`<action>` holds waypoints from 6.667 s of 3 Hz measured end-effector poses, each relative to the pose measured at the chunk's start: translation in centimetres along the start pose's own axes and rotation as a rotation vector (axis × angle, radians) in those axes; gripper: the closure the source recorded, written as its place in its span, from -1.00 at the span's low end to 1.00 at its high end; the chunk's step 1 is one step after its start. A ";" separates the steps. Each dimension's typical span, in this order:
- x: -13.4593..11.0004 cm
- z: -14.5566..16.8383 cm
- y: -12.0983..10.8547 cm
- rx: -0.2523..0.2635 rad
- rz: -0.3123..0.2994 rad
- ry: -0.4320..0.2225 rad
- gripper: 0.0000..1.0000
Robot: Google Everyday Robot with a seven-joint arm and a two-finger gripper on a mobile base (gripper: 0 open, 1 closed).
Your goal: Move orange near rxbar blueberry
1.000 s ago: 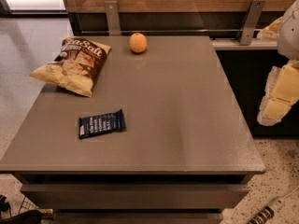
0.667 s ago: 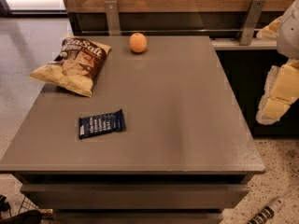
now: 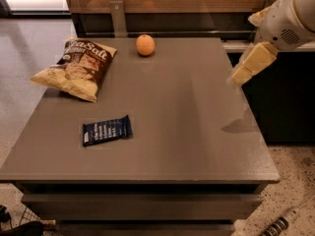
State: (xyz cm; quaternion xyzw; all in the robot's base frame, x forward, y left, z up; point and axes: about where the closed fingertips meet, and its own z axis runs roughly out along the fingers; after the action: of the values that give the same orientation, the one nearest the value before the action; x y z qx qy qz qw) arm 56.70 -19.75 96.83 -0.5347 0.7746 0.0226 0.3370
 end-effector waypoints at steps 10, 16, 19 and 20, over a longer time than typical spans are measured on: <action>-17.1 31.4 -12.1 -0.081 0.330 -0.639 -0.93; -18.6 31.5 -11.8 -0.079 0.320 -0.608 1.00; -14.6 20.5 -10.9 0.027 0.327 -0.639 1.00; -13.2 16.9 -8.8 0.005 0.336 -0.706 1.00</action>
Offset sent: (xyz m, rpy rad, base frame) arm 0.1967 0.0703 -0.0228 0.6678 -0.1911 -0.0749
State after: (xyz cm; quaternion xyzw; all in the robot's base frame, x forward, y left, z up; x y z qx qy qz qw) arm 75.24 -6.08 93.84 -0.3587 0.6878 0.2581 0.5758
